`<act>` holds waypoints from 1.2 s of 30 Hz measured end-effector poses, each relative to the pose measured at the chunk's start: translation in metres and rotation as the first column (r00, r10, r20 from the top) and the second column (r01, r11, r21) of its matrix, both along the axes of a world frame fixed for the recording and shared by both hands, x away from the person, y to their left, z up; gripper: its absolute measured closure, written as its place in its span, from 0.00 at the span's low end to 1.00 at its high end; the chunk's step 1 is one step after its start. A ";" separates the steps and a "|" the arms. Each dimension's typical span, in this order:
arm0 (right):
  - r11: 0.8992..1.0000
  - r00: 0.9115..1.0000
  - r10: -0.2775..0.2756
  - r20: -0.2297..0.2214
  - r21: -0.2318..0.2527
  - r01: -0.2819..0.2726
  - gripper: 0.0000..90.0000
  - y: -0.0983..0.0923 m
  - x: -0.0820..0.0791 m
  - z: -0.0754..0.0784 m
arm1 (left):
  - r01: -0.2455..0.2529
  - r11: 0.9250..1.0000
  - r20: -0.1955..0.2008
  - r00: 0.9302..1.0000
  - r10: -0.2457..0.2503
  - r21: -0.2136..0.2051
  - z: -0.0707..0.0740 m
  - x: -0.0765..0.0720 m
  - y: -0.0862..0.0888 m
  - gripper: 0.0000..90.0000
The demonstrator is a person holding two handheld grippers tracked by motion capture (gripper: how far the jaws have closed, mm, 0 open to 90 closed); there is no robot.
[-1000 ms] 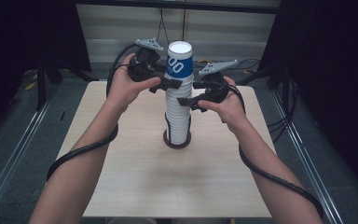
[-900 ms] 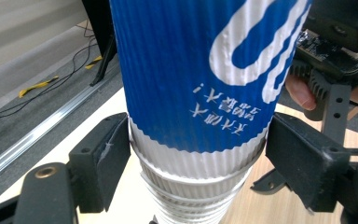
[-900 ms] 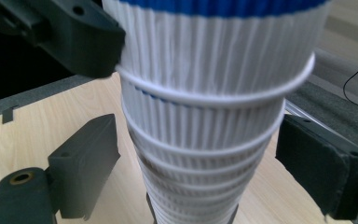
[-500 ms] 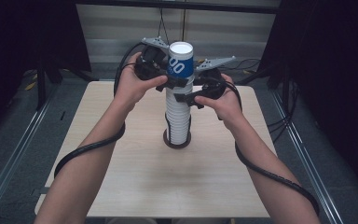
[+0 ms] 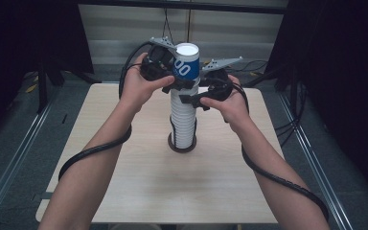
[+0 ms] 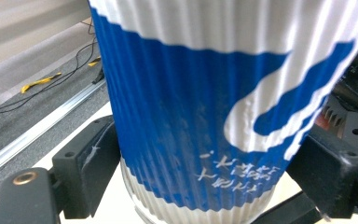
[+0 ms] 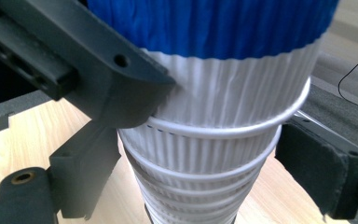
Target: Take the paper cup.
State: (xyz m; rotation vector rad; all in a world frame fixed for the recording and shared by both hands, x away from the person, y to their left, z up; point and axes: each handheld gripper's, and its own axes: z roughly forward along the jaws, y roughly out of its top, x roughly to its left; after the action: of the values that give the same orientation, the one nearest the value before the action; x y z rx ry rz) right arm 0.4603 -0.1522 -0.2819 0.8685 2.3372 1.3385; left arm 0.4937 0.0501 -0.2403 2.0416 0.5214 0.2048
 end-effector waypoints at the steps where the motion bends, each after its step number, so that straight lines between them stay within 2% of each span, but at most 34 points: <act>1: 1.000 1.000 0.000 0.008 0.004 0.000 0.15 0.001 0.000 -0.001 | -0.001 1.000 0.000 1.000 0.001 -0.001 0.000 0.001 0.001 0.17; 7: 1.000 1.000 0.003 0.014 0.005 -0.003 0.15 0.001 0.000 -0.001 | -0.011 1.000 -0.009 1.000 0.011 -0.008 0.001 0.000 0.002 0.17; 8: 1.000 1.000 -0.002 0.013 0.003 0.002 0.16 0.001 0.000 -0.001 | -0.014 0.999 -0.005 1.000 0.014 -0.040 0.003 0.000 0.003 0.19; 10: 1.000 1.000 -0.002 0.013 0.004 0.002 0.16 0.000 0.000 -0.001 | -0.014 0.999 0.003 1.000 0.014 -0.044 0.005 0.000 0.004 0.21; 12: 1.000 1.000 0.008 0.021 -0.002 -0.008 0.16 0.000 -0.001 -0.001 | -0.013 0.999 -0.006 1.000 0.013 -0.038 0.007 -0.001 0.004 0.22; 18: 1.000 1.000 0.008 0.025 -0.005 -0.008 0.16 -0.001 -0.001 -0.002 | -0.015 0.999 -0.002 1.000 0.015 -0.031 0.008 -0.001 0.003 0.22; 26: 1.000 0.999 0.009 0.034 -0.012 -0.008 0.17 -0.001 -0.002 -0.002 | -0.023 0.999 -0.001 1.000 0.023 -0.049 0.012 -0.002 0.005 0.23; 28: 1.000 1.000 0.007 0.030 -0.025 -0.006 0.21 -0.001 -0.002 -0.004 | -0.033 0.998 -0.007 0.999 0.033 -0.052 0.012 -0.001 0.007 0.23; 29: 1.000 1.000 0.009 0.020 -0.007 -0.009 0.21 -0.002 -0.002 -0.005 | -0.033 0.998 -0.007 0.999 0.033 -0.052 0.012 -0.001 0.007 0.23; 34: 1.000 0.999 0.010 0.037 0.017 -0.011 0.21 -0.005 -0.003 -0.007 | -0.032 0.997 0.004 0.999 0.032 -0.071 0.010 -0.002 0.008 0.23; 36: 1.000 0.999 0.008 0.035 0.019 -0.009 0.18 -0.005 -0.003 -0.007 | -0.038 0.996 -0.001 0.999 0.038 -0.084 0.009 -0.002 0.008 0.23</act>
State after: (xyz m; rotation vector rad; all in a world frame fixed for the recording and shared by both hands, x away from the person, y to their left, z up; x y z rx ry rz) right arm 0.4576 -0.1572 -0.2889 0.8355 2.3076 1.3709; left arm 0.4918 0.0577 -0.2313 1.9514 0.5599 0.2030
